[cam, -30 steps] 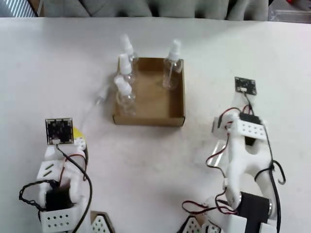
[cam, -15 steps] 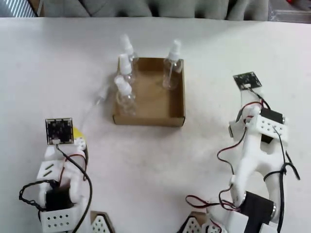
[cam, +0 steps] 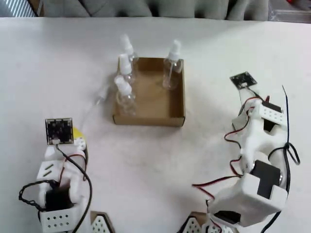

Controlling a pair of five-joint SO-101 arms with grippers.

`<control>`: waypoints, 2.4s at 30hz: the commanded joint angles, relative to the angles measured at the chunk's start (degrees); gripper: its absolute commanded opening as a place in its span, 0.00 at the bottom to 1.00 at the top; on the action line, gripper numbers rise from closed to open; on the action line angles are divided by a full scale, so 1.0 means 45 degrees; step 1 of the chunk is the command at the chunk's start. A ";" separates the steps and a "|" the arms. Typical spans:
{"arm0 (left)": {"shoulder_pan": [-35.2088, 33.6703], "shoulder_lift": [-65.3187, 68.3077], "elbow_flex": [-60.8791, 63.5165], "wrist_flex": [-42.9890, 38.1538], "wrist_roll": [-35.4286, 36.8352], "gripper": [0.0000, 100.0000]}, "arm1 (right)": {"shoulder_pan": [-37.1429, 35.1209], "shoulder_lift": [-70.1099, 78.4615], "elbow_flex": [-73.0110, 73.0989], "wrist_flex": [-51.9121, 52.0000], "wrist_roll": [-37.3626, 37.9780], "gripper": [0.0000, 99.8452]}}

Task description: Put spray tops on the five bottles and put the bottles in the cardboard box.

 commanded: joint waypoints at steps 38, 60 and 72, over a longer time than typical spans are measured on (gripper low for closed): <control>0.0342 -0.0068 0.0000 0.0410 -0.1035 0.02 | -0.0225 -0.5578 0.0977 0.3077 -0.9905 0.27; 0.0772 -0.0068 0.0000 0.0781 -0.1621 0.02 | -0.0322 -0.2901 -0.0508 0.2374 -1.0159 0.34; 0.0811 -0.0068 0.0000 0.0801 -0.1621 0.02 | -0.0518 -0.0654 -0.2090 0.2686 -1.0120 0.32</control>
